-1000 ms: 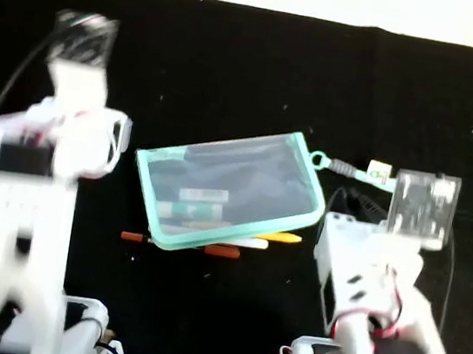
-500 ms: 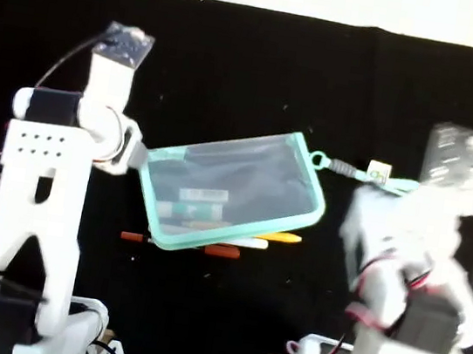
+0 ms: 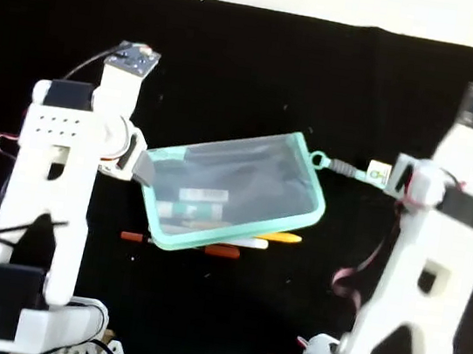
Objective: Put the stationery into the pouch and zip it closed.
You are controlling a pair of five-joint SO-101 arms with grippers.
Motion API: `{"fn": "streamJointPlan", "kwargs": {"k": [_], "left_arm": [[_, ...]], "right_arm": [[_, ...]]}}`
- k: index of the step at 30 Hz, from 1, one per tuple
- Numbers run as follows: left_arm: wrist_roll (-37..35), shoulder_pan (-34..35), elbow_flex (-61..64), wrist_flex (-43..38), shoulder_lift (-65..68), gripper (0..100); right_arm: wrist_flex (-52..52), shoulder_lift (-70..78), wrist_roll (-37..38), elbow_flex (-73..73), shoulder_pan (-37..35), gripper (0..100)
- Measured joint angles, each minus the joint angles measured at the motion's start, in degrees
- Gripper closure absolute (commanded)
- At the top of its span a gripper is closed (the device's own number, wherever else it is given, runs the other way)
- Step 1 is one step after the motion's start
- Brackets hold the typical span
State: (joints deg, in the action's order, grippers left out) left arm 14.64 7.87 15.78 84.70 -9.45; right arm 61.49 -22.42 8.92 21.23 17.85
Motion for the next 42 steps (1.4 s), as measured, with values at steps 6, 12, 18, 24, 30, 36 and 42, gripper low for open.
{"fn": "streamJointPlan", "kwargs": {"k": [6, 12, 18, 24, 30, 36, 42], "left_arm": [[0.00, 0.00, 0.00, 0.00, 3.52, 71], [0.00, 0.00, -0.09, 0.00, 5.63, 71], [0.00, 0.00, -0.09, 0.26, 5.98, 71], [0.00, 0.00, -0.09, 1.58, 5.98, 71], [0.00, 0.00, -0.09, 1.58, 5.98, 71], [0.00, 0.00, -0.09, 2.55, 5.98, 71], [0.00, 0.00, -0.09, 2.55, 5.98, 71]], "right_arm": [[-6.24, 10.11, 13.36, 0.00, 0.00, 72.4], [-10.81, 17.05, 25.49, 0.00, 0.18, 72.4], [-13.89, 20.48, 36.22, 0.00, 0.18, 72.4], [-17.67, 21.63, 46.59, -0.09, 1.93, 73.9], [-20.04, 21.80, 57.58, -0.09, 3.60, 77.9], [-20.22, 28.66, 61.63, -0.09, 4.75, 77.9], [-23.47, 33.32, 62.15, -0.97, 5.19, 77.9]]}}
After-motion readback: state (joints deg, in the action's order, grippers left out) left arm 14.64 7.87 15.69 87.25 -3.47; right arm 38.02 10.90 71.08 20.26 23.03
